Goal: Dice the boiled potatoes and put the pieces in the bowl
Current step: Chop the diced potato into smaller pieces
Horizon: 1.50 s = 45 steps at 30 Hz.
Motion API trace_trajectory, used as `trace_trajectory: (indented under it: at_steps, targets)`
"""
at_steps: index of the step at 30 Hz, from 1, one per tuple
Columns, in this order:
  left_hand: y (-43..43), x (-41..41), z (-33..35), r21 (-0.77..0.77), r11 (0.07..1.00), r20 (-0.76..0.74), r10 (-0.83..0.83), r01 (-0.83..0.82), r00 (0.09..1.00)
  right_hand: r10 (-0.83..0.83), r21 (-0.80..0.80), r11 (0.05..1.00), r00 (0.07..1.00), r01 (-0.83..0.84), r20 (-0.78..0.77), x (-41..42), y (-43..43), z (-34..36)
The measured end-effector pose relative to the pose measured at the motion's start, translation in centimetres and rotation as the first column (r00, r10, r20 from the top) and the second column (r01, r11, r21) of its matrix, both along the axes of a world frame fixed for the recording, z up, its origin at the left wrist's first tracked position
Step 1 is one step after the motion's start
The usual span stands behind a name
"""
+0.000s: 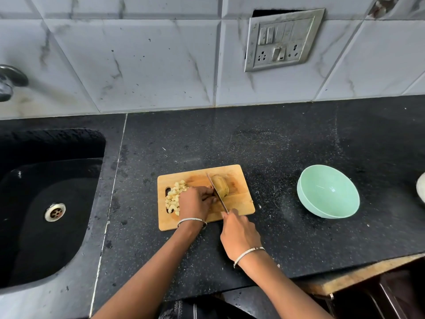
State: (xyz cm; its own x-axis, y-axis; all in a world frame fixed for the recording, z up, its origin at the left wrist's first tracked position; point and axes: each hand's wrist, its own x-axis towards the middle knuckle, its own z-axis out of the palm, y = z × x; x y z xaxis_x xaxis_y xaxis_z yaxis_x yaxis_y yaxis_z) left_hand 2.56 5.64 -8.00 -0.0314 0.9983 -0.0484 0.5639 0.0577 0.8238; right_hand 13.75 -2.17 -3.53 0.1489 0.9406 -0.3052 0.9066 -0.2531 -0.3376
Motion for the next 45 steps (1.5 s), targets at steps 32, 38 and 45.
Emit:
trace_trajectory:
  at_steps: [32, 38, 45]
  targets:
    - [1.0, -1.0, 1.5, -0.059, 0.992, -0.085, -0.115, 0.11, 0.99, 0.059, -0.155, 0.985, 0.994, -0.074, -0.096, 7.2, -2.6, 1.3]
    - [2.8, -1.6, 2.4, -0.011, 0.973, -0.246, -0.227, 0.231, 0.942, -0.071, -0.053, 0.997, 0.972, 0.06, -0.224, 9.4, -1.8, 2.4]
    - [4.7, -1.7, 3.9, -0.082, 0.798, -0.682, -0.482, 0.598, 0.55, -0.118, -0.045, 0.993, 0.951, 0.11, -0.287, 8.5, -2.5, 1.3]
